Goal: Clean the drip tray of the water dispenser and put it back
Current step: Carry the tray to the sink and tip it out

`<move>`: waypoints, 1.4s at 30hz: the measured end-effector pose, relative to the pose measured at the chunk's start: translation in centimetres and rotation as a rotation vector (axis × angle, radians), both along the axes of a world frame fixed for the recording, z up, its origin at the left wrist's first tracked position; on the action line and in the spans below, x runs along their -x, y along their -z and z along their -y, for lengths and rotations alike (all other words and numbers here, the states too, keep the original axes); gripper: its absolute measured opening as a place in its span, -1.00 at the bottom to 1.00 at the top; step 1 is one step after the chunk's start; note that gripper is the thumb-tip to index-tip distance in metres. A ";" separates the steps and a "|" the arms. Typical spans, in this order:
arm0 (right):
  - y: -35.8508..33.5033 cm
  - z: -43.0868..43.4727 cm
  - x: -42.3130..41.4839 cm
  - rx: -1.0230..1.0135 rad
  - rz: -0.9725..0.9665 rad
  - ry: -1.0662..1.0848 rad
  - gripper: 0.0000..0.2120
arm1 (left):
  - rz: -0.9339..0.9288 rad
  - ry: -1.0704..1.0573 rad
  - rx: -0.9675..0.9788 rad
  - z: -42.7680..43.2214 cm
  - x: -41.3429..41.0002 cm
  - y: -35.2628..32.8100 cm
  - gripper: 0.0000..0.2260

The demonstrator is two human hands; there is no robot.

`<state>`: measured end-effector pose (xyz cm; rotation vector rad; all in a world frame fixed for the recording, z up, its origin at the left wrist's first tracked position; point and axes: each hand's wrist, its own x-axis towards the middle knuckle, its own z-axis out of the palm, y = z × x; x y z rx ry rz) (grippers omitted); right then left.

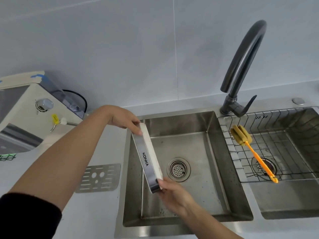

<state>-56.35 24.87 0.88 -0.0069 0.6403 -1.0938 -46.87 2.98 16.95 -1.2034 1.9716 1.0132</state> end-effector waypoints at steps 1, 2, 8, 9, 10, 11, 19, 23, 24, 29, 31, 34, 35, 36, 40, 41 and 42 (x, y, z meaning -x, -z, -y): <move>-0.2 -0.1 -0.3 -0.015 0.021 0.012 -0.44 | 0.009 0.003 -0.002 0.1 0.5 0.1 -0.17; -0.3 -0.2 -0.6 -0.031 0.045 0.019 -0.48 | 0.019 0.000 -0.009 0.2 1.0 0.3 -0.20; -0.7 -0.9 -1.9 -0.151 0.210 0.084 -0.44 | 0.050 -0.051 -0.012 -0.1 3.0 0.9 -0.61; -0.8 -0.9 -2.0 -0.159 0.223 0.096 -0.45 | 0.049 -0.059 -0.015 -0.2 3.0 1.0 -0.60; -0.9 -1.0 -2.0 -0.163 0.237 0.105 -0.46 | 0.045 -0.067 -0.023 -0.4 3.0 1.1 -0.60; -1.2 -1.1 -2.0 -0.166 0.247 0.109 -0.46 | 0.039 -0.076 -0.032 -0.5 3.0 1.2 -0.61; -2.2 -1.1 -1.9 -0.201 0.286 0.092 -0.46 | -0.068 -0.157 -0.054 -1.7 2.6 1.9 -0.53; -2.5 -0.8 -1.6 -0.173 0.265 0.081 -0.55 | -0.119 -0.170 0.017 -2.1 2.7 1.7 -0.57; -2.4 -0.7 -1.6 -0.162 0.252 0.074 -0.64 | -0.133 -0.176 0.032 -2.2 2.6 1.6 -0.59; -1.5 -0.7 -1.0 -0.161 0.146 0.057 -0.82 | -0.213 -0.235 0.059 -2.7 1.2 2.4 -0.59; -1.3 -0.4 -0.3 -0.129 0.083 0.039 -0.64 | -0.313 -0.296 0.068 -2.9 0.3 2.7 -0.64; -0.7 -0.3 0.3 -0.171 -0.018 -0.015 -0.85 | -0.377 -0.361 0.073 -3.9 -0.7 3.4 -0.68; -0.7 -0.6 0.2 -0.183 -0.026 -0.038 -0.89 | -0.341 -0.355 0.067 -4.3 -1.0 3.8 -0.63; -0.6 -0.9 0.2 -0.183 -0.040 -0.069 -0.91 | -0.305 -0.344 0.060 -4.7 -1.1 4.2 -0.61; -0.3 -0.8 1.6 -0.107 -0.146 -0.086 -0.88 | -0.426 -0.392 0.076 -5.4 -1.4 4.0 -0.72; -0.3 -0.6 2.3 -0.068 -0.190 -0.089 -0.69 | -0.478 -0.424 0.083 -5.6 -1.5 3.8 -0.69; -0.1 -0.4 3.0 -0.041 -0.227 -0.103 -0.51 | -0.523 -0.453 0.090 -5.8 -1.5 3.8 -0.61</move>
